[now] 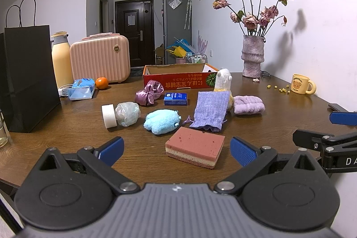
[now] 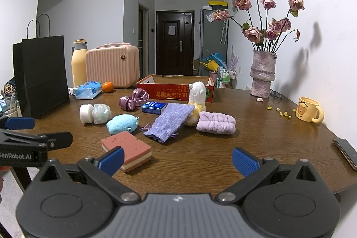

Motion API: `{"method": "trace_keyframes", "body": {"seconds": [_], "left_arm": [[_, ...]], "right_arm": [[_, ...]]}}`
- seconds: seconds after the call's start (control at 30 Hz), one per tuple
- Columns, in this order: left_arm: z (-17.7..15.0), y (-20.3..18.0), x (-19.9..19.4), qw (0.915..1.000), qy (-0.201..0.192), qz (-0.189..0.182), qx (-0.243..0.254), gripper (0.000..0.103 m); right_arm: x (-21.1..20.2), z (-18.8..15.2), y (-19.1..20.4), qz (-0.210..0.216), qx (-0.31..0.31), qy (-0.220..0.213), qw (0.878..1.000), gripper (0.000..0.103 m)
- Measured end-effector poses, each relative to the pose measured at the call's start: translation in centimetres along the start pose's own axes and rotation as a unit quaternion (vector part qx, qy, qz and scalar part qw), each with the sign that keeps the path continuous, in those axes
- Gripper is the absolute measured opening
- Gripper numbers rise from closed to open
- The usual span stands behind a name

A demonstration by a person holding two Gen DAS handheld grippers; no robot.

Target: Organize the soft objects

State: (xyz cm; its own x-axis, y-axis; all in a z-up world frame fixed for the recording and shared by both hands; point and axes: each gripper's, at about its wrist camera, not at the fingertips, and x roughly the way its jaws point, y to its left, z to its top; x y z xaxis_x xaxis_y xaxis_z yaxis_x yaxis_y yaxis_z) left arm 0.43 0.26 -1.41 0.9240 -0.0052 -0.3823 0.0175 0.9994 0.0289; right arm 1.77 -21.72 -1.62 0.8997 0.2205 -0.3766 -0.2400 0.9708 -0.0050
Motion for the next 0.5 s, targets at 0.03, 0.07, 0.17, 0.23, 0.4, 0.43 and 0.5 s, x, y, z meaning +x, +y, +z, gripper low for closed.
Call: {"method": "trace_keyframes", "body": {"seconds": [0.03,0.07,0.17,0.23,0.4,0.43,0.5], "left_arm": [[0.01,0.00,-0.01,1.0000,0.000,0.000,0.000,0.103],[0.00,0.01,0.01,1.0000,0.000,0.000,0.000,0.103],[0.18,-0.05,-0.09,1.0000,0.000,0.000,0.000,0.103],[0.03,0.00,0.01,1.0000,0.000,0.000,0.000,0.103],[0.03,-0.01,0.02,1.0000,0.001,0.000,0.000,0.103],[0.19,-0.05,-0.08,1.0000,0.001,0.000,0.000,0.103],[0.12,-0.03,-0.06,1.0000,0.000,-0.001,0.000,0.103]], "right_arm": [[0.01,-0.01,0.00,0.000,0.000,0.000,1.000,0.103],[0.00,0.01,0.00,0.000,0.000,0.000,1.000,0.103],[0.01,0.01,0.00,0.000,0.000,0.000,1.000,0.103],[0.01,0.04,0.00,0.000,0.000,0.000,1.000,0.103],[0.01,0.06,-0.01,0.000,0.000,0.000,1.000,0.103],[0.04,0.00,0.04,0.000,0.000,0.001,1.000,0.103],[0.04,-0.02,0.05,0.000,0.000,0.000,1.000,0.103]]}}
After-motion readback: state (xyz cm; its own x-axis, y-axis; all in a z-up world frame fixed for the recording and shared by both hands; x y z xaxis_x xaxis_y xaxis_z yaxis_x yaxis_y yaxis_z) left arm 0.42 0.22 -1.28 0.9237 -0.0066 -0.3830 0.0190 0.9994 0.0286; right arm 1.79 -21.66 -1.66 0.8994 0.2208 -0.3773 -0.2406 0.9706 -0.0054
